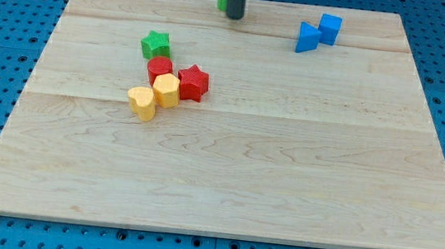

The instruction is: Slide the green circle right a bit

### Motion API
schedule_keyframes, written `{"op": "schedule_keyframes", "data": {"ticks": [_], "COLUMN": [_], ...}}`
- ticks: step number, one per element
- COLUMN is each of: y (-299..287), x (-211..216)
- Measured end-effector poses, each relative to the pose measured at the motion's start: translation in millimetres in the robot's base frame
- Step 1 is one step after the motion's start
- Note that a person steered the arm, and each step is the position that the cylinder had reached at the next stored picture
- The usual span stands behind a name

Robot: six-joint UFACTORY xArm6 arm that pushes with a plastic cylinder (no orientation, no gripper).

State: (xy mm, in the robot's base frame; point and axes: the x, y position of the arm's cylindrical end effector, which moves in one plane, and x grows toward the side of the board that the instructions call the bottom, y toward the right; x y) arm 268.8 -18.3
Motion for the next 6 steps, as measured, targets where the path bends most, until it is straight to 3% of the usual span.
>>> {"op": "schedule_keyframes", "data": {"ticks": [1, 2, 3, 4, 5, 6], "y": [-40, -94, -80, -76, 21, 4], "x": [24, -29, -77, -77, -65, 12]}}
